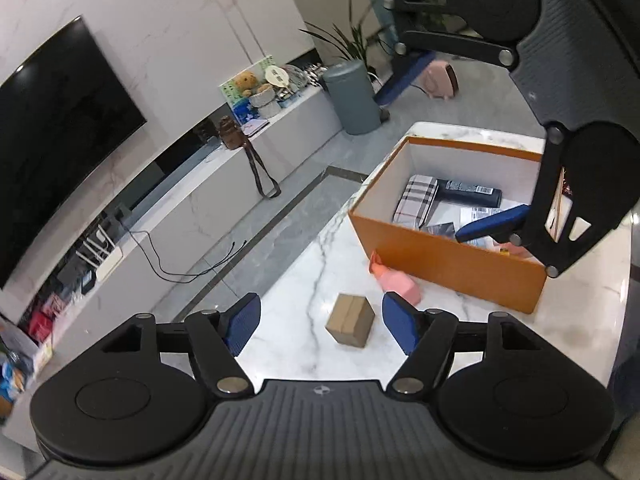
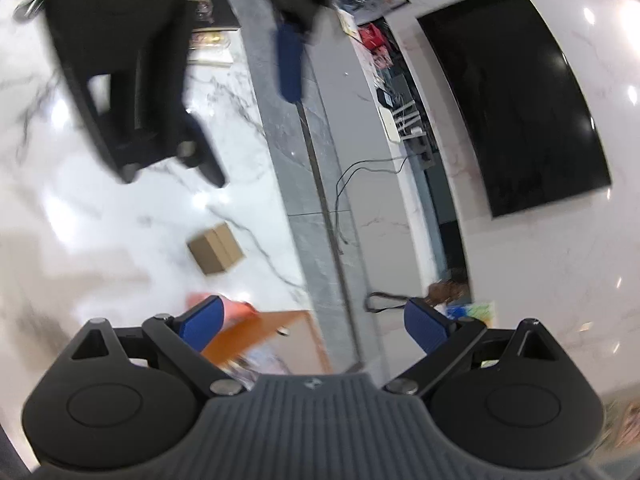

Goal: Organize rigid objects
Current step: 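Open both tools and withdraw them from the orange box, then move the left tool to the cardboard box while the right tool approaches the pink spray bottle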

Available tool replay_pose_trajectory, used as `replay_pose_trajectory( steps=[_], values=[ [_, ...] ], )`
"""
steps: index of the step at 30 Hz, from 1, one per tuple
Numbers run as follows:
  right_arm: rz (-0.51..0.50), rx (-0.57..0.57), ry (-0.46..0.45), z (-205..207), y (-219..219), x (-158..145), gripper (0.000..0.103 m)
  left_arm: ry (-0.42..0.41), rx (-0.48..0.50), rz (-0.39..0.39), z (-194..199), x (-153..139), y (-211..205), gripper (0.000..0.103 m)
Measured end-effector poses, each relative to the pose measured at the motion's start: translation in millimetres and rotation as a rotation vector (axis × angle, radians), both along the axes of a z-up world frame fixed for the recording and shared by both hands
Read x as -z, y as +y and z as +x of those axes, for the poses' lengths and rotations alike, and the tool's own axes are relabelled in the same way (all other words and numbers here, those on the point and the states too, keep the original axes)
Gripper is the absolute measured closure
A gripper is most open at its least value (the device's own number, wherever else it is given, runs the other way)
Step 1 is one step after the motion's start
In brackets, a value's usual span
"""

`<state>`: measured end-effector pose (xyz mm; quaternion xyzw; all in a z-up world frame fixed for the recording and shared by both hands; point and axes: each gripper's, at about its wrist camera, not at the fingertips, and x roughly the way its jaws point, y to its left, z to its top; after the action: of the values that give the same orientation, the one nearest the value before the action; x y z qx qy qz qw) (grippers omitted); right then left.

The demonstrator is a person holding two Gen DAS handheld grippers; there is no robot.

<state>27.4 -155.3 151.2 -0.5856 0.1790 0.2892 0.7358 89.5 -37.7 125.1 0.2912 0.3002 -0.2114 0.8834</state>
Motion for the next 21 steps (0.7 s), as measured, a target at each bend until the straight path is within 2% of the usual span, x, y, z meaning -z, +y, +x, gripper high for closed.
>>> replay_pose_trajectory(
  steps=[5, 8, 12, 15, 21],
  values=[
    [0.146, 0.165, 0.027, 9.9, 3.9, 35.1, 0.007, 0.046, -0.088, -0.138, 0.7, 45.4, 32.2, 0.021],
    [0.293, 0.296, 0.065, 20.3, -1.3, 51.9, 0.007, 0.053, -0.155, -0.221, 5.8, 68.1, 51.2, 0.021],
    [0.495, 0.473, 0.123, 30.4, -10.6, 77.5, 0.006, 0.073, -0.223, -0.378, 18.6, 90.1, 75.0, 0.021],
    [0.579, 0.566, 0.141, 33.6, -13.5, 106.3, 0.008, 0.068, -0.230, -0.400, 23.4, 100.2, 82.7, 0.021],
    [0.706, 0.638, 0.158, 43.6, -12.2, 156.6, 0.009, 0.024, -0.205, -0.400, 35.3, 126.8, 76.9, 0.018]
  ],
)
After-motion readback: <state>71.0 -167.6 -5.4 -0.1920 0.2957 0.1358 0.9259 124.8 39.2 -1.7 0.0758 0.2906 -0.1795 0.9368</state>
